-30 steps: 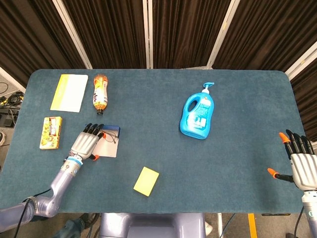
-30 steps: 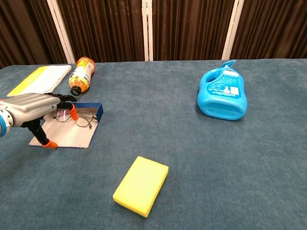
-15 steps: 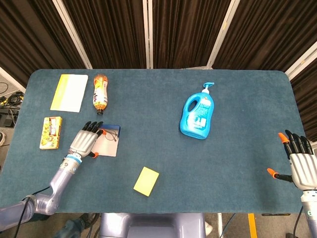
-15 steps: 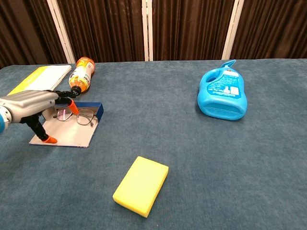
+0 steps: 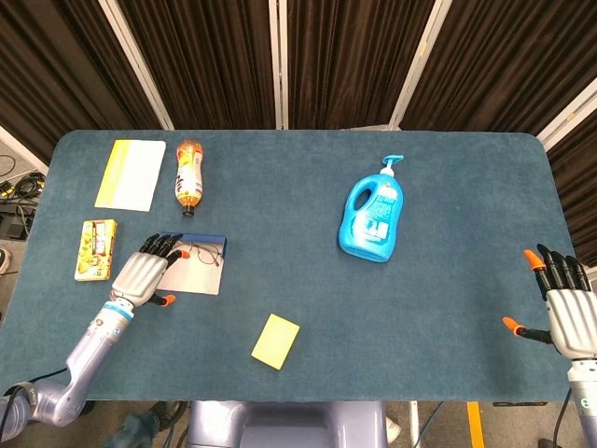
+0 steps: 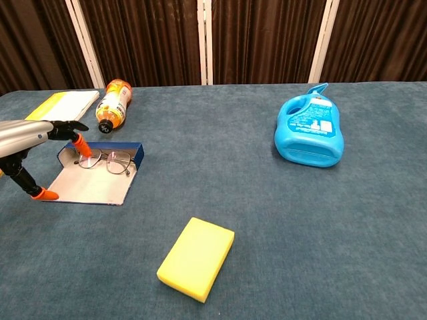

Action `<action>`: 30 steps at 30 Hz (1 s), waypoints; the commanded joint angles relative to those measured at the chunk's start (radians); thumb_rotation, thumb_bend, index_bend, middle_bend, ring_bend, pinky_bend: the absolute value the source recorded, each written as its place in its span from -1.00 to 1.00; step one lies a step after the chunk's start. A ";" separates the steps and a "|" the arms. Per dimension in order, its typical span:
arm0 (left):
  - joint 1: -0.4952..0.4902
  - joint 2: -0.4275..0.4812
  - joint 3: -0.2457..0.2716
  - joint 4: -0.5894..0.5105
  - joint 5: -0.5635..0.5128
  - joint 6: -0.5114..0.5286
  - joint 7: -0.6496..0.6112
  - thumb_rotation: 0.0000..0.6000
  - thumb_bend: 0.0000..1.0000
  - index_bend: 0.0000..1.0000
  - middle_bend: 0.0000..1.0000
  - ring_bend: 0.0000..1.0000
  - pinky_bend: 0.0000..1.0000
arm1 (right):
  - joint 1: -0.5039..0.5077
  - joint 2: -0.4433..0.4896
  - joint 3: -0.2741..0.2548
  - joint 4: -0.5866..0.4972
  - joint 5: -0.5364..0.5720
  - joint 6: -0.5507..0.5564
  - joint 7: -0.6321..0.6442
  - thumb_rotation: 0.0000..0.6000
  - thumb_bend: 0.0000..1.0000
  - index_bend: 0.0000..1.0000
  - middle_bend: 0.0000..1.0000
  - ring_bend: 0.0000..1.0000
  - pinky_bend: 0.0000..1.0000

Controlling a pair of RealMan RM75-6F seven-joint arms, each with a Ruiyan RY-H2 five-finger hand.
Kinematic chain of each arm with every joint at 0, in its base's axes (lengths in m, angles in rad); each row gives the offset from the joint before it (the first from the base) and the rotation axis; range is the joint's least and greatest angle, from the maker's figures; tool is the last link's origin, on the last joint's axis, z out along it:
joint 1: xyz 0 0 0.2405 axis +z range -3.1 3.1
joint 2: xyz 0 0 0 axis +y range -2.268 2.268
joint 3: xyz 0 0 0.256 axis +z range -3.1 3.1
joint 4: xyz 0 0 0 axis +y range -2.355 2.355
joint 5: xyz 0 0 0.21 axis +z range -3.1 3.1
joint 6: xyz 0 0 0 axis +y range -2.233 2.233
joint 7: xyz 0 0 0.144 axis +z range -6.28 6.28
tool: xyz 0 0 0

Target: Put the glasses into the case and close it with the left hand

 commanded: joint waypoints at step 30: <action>-0.006 -0.148 -0.010 0.157 -0.045 -0.067 0.003 1.00 -0.34 -0.19 -1.00 -1.00 -1.00 | 0.002 0.001 0.000 0.007 0.005 -0.009 0.013 1.00 -1.00 -1.00 -1.00 -1.00 -1.00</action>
